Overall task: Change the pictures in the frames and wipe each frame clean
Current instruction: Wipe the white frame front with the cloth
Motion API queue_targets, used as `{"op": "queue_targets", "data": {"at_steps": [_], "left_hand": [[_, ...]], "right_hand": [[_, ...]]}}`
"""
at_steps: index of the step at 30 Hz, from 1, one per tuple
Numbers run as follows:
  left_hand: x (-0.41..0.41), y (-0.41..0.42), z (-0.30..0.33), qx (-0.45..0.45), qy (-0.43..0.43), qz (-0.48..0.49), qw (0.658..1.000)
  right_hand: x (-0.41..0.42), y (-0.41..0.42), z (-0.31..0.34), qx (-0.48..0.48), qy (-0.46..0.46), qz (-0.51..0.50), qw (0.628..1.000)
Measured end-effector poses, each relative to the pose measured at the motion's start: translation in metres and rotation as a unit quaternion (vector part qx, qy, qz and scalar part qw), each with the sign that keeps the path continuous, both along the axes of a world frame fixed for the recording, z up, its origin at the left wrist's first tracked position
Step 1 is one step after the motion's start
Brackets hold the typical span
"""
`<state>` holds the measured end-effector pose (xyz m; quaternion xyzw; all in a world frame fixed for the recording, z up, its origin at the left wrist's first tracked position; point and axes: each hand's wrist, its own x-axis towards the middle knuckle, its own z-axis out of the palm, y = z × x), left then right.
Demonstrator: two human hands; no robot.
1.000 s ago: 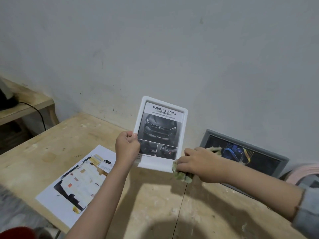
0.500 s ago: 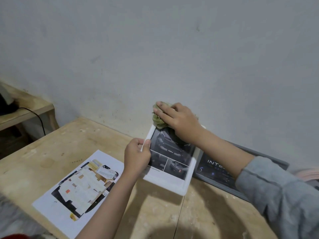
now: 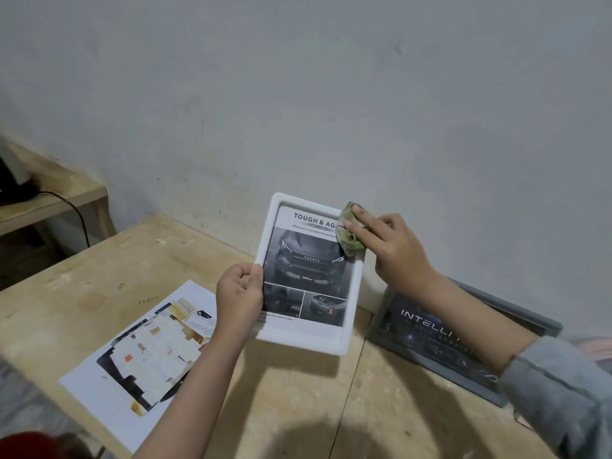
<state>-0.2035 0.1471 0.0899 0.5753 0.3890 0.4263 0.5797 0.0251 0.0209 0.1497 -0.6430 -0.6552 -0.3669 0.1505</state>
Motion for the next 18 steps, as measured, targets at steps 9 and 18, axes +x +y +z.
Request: {"op": "queue_targets", "data": {"at_steps": [9,18], "left_hand": [[0.013,-0.002,-0.002,-0.090,-0.059,0.009,0.994],[0.019,0.007,0.008,-0.119,-0.091,0.052,0.987]], "right_hand": [[-0.042,-0.026,-0.046,0.006,0.141,-0.013,0.990],[-0.072,-0.061,-0.093,-0.060,0.238,0.023,0.969]]}}
